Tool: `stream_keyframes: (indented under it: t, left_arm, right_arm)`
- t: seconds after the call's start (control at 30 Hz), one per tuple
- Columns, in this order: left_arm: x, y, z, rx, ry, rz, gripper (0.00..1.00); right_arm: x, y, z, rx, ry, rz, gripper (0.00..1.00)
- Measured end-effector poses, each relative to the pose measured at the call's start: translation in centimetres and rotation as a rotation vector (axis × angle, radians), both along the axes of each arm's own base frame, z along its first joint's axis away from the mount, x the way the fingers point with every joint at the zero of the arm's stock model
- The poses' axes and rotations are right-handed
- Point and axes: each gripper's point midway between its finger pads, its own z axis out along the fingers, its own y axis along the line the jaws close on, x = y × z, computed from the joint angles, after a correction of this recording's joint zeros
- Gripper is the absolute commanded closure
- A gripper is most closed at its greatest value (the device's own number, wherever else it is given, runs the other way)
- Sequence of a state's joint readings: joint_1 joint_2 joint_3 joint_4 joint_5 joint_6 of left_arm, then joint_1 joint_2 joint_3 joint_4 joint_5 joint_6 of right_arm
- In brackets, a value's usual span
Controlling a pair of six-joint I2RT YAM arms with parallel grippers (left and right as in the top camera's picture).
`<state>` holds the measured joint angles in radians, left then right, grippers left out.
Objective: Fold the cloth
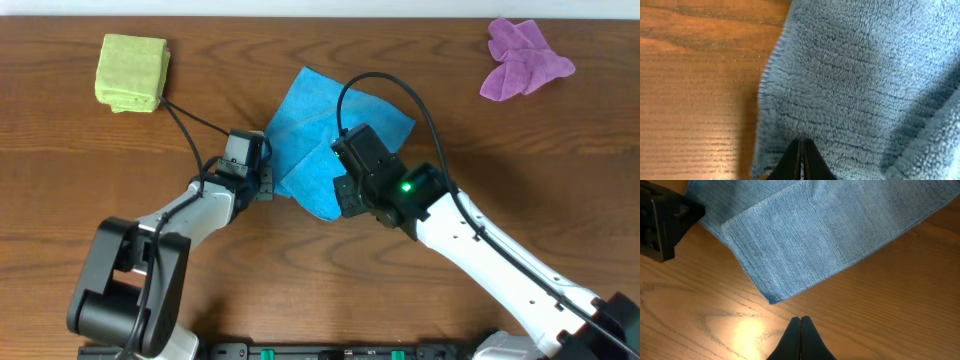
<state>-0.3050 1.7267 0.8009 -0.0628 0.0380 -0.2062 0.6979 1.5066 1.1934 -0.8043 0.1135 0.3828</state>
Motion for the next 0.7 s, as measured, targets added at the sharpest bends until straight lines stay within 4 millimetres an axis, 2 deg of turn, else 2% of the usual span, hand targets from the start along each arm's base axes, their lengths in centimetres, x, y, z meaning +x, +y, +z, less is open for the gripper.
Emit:
stream_keyframes:
  t: [0.23, 0.43, 0.53, 0.7]
  left_arm:
    - [-0.1, 0.1, -0.2, 0.009, 0.023, 0.001, 0.94]
    - [-2.1, 1.2, -0.5, 0.04, 0.14, 0.086, 0.94]
    - [-3.7, 2.0, -0.6, 0.049, 0.211, 0.165, 0.94]
    - [-6.1, 2.8, -0.7, 0.062, 0.315, 0.265, 0.94]
  right_arm:
    - [-0.1, -0.1, -0.1, -0.004, 0.005, 0.001, 0.99]
    - [0.3, -0.7, 0.0, -0.023, -0.007, -0.013, 0.99]
    - [1.0, -1.9, -0.1, -0.043, -0.012, -0.034, 0.98]
    - [2.9, -5.9, -0.2, -0.076, -0.005, -0.097, 0.99]
